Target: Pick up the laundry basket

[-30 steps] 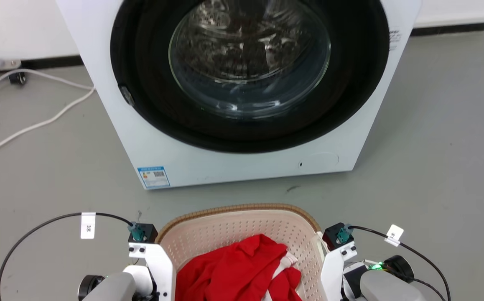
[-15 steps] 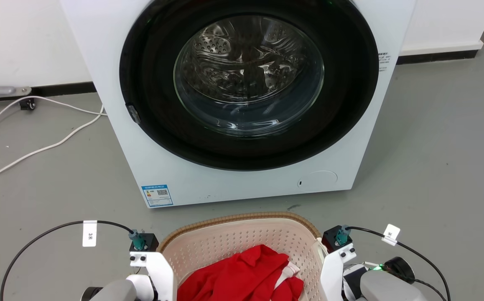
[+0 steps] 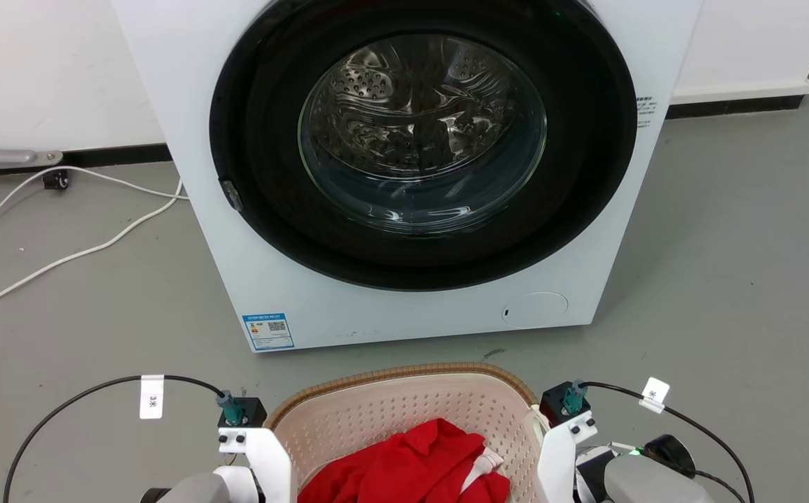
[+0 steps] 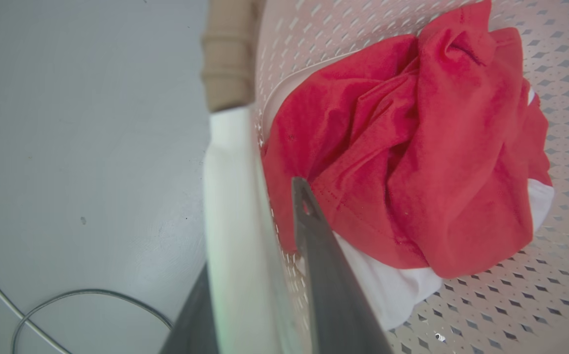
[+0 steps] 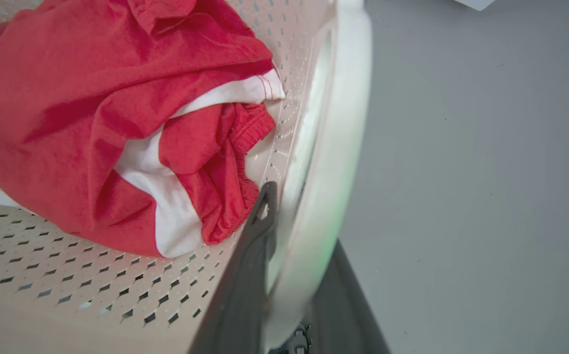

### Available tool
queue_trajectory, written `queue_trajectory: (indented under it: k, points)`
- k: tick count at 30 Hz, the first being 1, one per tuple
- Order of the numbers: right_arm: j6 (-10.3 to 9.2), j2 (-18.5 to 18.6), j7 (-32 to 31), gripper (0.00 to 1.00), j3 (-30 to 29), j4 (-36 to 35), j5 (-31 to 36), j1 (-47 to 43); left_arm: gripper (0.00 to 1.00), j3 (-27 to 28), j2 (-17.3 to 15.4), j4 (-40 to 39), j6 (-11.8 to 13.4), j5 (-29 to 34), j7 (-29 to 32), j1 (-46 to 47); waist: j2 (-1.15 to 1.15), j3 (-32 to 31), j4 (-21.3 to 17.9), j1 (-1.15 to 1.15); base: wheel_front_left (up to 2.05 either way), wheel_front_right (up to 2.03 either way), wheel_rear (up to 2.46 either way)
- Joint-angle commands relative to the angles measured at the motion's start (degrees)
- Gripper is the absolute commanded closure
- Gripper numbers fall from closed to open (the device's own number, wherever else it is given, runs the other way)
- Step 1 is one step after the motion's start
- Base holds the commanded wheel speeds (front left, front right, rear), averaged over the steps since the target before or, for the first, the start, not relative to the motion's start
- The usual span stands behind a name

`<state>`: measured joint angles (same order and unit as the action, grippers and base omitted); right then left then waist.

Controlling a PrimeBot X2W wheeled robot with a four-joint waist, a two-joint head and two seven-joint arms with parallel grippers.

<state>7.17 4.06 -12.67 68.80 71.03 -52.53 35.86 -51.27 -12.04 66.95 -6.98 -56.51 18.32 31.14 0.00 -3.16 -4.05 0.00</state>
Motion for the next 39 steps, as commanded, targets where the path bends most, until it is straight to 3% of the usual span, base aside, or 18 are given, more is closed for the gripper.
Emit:
queue_trajectory:
  k: [1,39]
  points:
    - [0.53,-0.2,0.3,1.00,0.6,-0.3,0.0,0.9,1.00,-0.6,0.7,-0.5,-0.9,-0.2,0.4,0.2,0.00,0.0,0.0,0.00,0.00,0.00,0.00]
    - [0.41,0.3,-0.2,1.00,4.1,0.0,-3.5,1.0,1.00,-7.2,0.0,0.3,-0.9,-7.6,-0.4,1.5,0.00,0.1,-0.1,0.00,0.00,0.00,0.00]
